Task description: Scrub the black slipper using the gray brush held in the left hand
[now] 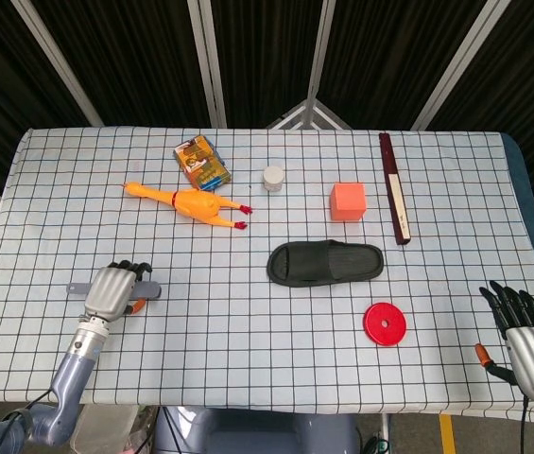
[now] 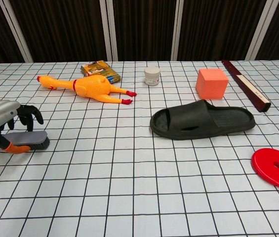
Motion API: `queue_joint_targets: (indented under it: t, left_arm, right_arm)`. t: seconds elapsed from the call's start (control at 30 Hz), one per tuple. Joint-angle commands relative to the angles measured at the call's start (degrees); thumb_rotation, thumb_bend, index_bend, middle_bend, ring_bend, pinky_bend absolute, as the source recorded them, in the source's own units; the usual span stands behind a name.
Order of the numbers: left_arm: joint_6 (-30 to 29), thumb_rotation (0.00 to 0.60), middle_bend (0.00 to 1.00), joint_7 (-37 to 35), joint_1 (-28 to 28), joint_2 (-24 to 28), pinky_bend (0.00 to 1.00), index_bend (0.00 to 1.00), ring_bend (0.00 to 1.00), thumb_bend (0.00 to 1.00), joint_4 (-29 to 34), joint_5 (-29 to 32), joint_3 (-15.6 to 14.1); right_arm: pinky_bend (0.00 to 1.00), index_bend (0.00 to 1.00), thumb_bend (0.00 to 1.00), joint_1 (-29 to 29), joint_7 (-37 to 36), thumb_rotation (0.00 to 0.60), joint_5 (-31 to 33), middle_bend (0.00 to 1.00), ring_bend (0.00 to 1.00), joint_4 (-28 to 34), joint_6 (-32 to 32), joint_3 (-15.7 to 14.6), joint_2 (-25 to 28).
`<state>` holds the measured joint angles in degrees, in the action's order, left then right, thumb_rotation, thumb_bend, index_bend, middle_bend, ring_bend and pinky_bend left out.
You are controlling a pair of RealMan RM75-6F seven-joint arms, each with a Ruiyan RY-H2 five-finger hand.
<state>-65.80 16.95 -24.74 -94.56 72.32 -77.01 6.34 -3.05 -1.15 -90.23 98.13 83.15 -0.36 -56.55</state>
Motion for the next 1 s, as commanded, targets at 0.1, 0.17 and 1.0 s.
queue_joint_targets:
  t: [0.1, 0.17, 1.0]
  left_arm:
    - [0.3, 0.600, 0.48, 0.9, -0.1, -0.1, 0.45, 0.36, 0.37, 0.29, 0.2, 0.5, -0.1]
    - [0.3, 0.600, 0.49, 1.2, -0.1, -0.2, 0.45, 0.36, 0.38, 0.31, 0.2, 0.7, -0.1]
    - [-2.7, 0.600, 0.64, 0.2, -0.7, -1.2, 0.60, 0.55, 0.51, 0.46, -0.2, -0.5, 0.7]
  right_arm:
    - [0.00, 0.00, 0.41, 0.0, -0.2, 0.600, 0.0, 0.00, 0.00, 0.0, 0.1, 0.0, 0.1]
    - [0.00, 0.00, 0.41, 0.0, -0.3, 0.600, 0.0, 0.00, 0.00, 0.0, 0.1, 0.0, 0.1]
    - [0.00, 0.00, 0.42, 0.0, -0.7, 0.600, -0.2, 0.00, 0.00, -0.1, 0.1, -0.1, 0.3]
